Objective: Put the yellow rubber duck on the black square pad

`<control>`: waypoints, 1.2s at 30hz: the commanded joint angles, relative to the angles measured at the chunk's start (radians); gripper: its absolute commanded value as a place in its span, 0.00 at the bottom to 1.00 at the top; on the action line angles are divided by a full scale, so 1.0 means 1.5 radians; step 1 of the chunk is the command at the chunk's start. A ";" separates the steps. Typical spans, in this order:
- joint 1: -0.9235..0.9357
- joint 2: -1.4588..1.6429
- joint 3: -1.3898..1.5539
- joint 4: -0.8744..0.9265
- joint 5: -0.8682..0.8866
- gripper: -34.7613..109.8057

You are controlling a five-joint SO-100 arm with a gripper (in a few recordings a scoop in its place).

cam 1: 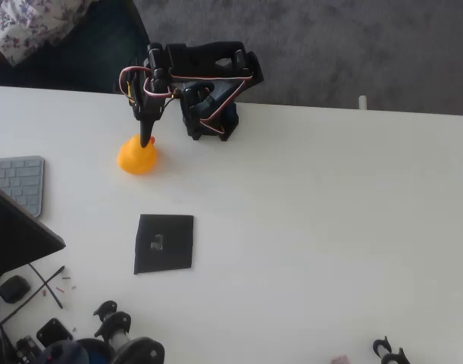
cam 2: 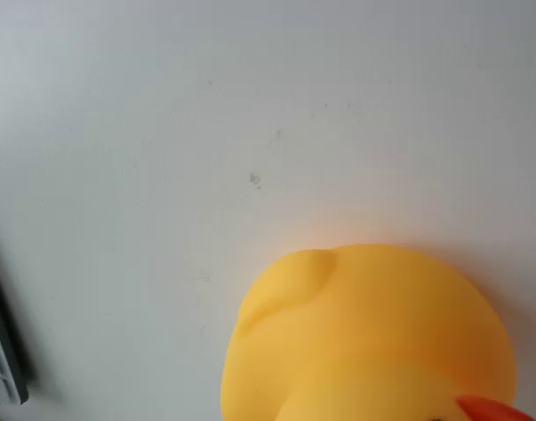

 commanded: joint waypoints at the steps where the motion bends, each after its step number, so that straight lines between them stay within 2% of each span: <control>1: 0.022 0.006 -0.001 -0.008 -0.008 0.56; 10: 0.022 0.005 0.082 -0.156 -0.006 0.57; 24: 0.013 0.005 0.154 -0.170 -0.008 0.57; 36: 0.019 0.005 0.199 -0.275 -0.007 0.57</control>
